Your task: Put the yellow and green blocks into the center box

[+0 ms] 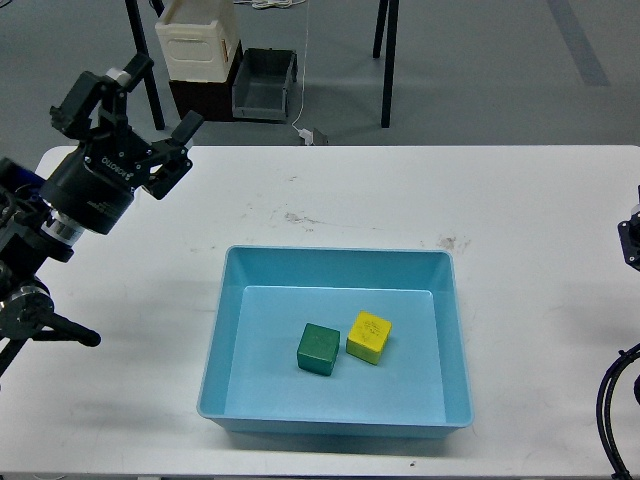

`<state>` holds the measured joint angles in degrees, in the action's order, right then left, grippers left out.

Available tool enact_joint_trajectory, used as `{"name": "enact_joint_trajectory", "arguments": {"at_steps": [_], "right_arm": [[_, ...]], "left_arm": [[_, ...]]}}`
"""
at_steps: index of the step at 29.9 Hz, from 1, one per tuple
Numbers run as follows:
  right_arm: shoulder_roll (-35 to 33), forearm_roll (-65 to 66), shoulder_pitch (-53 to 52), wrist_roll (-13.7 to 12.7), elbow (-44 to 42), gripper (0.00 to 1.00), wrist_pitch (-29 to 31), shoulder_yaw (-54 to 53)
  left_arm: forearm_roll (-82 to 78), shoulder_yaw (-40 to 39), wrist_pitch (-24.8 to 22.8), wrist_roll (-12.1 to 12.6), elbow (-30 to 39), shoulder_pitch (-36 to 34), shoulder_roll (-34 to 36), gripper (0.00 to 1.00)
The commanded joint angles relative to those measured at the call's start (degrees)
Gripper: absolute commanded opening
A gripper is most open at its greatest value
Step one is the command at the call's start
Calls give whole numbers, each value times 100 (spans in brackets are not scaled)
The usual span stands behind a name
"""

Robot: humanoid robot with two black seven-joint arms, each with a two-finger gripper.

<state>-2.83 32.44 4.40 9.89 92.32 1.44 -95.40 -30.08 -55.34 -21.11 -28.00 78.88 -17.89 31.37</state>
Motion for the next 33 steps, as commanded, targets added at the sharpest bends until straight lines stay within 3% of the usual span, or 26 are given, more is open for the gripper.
{"name": "enact_joint_trajectory", "arguments": {"at_steps": [1,6,13,16,24,33], "right_arm": [[-7,-729,8,-5,-100,100,50,4],[28,-1081,79,-5,-82,100,374,-5],[45,-2099,193,-119,-56,100,858,4],[54,-2689,219,-338,-47,100,885,4],[283,-4245,465,-1445,-56,100,841,-75],[283,-4545,492,-1464,-91,100,893,-119]], "left_arm": [[1124,-29,151,0,31,391,-183,100],[2819,67,169,0,22,751,-501,100],[4667,515,116,0,118,927,-229,100],[5054,586,169,0,417,1076,-27,100],[6153,595,178,0,1103,1472,185,100],[6523,568,-68,0,1279,1956,-87,100]]}}
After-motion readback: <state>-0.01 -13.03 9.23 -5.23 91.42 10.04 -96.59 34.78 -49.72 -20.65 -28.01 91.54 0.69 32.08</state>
